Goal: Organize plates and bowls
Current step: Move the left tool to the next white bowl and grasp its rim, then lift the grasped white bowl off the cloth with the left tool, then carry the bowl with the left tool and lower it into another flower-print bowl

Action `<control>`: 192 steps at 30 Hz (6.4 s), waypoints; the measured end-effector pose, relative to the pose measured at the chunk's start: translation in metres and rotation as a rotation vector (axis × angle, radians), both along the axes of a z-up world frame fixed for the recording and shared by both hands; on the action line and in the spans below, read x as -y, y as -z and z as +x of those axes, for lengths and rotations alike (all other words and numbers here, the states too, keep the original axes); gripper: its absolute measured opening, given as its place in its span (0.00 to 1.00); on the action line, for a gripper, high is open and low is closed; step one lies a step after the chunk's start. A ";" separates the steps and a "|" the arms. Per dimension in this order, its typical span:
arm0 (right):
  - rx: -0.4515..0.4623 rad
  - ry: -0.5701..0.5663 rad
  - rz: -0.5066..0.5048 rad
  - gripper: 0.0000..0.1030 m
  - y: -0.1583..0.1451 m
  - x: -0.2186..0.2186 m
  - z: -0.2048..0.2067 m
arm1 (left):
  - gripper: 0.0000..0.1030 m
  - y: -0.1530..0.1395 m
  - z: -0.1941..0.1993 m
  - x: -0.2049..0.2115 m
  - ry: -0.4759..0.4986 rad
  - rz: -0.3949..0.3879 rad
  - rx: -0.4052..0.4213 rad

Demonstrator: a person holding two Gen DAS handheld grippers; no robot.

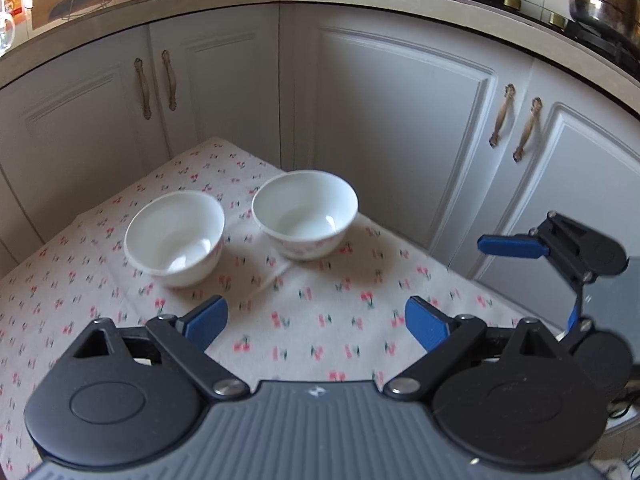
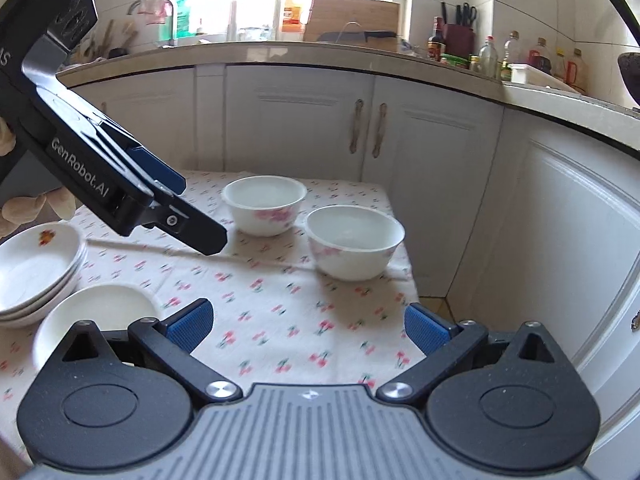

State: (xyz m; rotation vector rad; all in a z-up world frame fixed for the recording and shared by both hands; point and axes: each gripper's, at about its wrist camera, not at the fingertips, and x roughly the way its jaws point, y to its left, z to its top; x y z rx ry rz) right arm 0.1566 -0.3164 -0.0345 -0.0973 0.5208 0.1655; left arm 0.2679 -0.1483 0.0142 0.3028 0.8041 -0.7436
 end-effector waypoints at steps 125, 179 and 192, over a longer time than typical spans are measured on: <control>-0.024 -0.149 -0.064 0.86 -0.032 -0.049 0.004 | 0.65 -0.014 0.005 0.017 0.031 0.084 -0.150; -0.177 -0.343 -0.059 0.86 -0.002 -0.105 -0.038 | 0.69 0.036 -0.056 -0.059 -0.053 0.077 -0.240; -0.196 -0.340 -0.027 0.86 0.000 -0.101 -0.033 | 0.70 0.036 -0.056 -0.057 -0.034 0.085 -0.230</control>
